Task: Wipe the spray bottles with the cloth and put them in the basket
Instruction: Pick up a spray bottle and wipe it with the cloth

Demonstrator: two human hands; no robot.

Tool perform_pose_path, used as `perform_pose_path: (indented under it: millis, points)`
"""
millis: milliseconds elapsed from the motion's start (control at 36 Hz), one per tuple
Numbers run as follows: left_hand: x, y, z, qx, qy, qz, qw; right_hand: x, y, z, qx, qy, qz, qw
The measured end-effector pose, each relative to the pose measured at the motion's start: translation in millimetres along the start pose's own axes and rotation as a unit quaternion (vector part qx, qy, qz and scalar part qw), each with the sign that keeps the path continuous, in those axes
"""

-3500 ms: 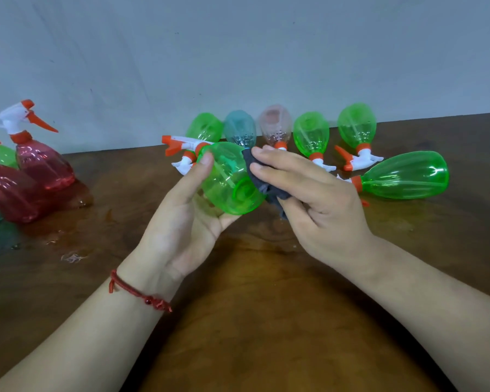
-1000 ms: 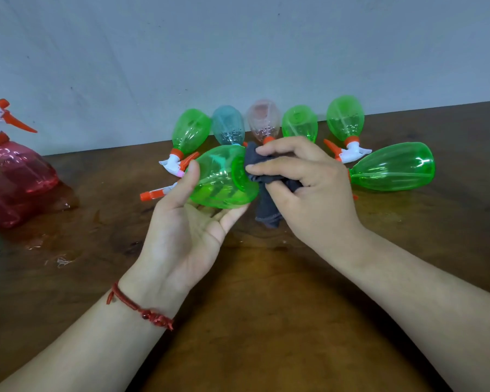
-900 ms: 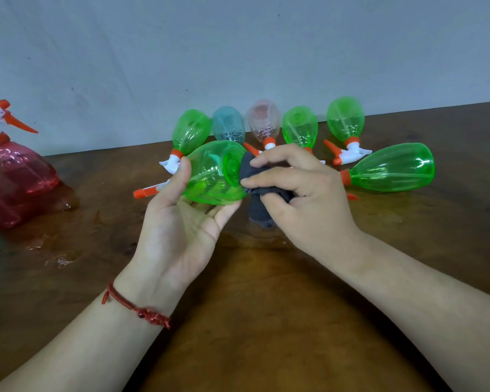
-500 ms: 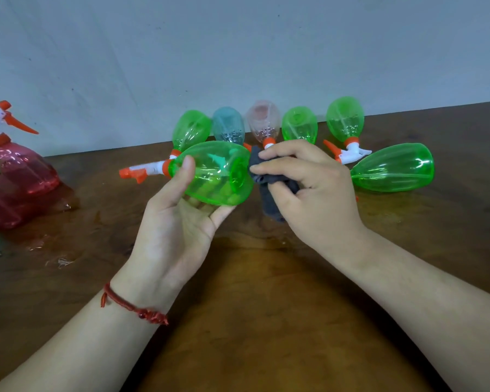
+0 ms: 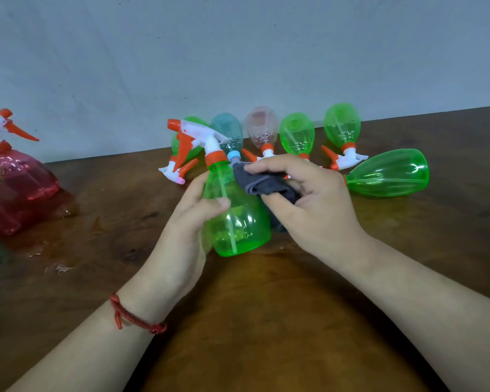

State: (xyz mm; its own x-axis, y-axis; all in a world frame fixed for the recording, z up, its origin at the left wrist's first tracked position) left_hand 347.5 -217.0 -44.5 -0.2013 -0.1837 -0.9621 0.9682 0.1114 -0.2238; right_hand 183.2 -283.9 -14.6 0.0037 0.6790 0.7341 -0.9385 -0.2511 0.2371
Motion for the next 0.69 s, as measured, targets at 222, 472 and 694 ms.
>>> perform_pose_path:
  millis: [222, 472, 694]
  points:
    - [-2, -6, -3, 0.031, -0.008, 0.053, 0.998, -8, 7, 2, -0.033, -0.042, -0.001, 0.999]
    - [-1, -18, -9, 0.08, -0.029, 0.064, 0.994, -28, -3, 6, -0.046, -0.182, 0.21, 0.96]
    - [3, -13, -6, 0.06, -0.013, 0.058, 0.996, -38, -8, 7, 0.025, -0.266, 0.313, 0.911]
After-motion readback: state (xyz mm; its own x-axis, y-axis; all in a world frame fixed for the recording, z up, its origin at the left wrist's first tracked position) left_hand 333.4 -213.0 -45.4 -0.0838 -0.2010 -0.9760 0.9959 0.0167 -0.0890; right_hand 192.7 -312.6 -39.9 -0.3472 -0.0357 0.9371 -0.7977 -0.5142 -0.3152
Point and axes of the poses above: each hand's wrist, its own z-axis towards the middle knuckle, its own y-axis out of the back of the hand, x = y × z, the point moved 6 cm from there along z, towards the middle knuckle, and after that the axes turned 2 degrees about -y, right-handed, at the moved point
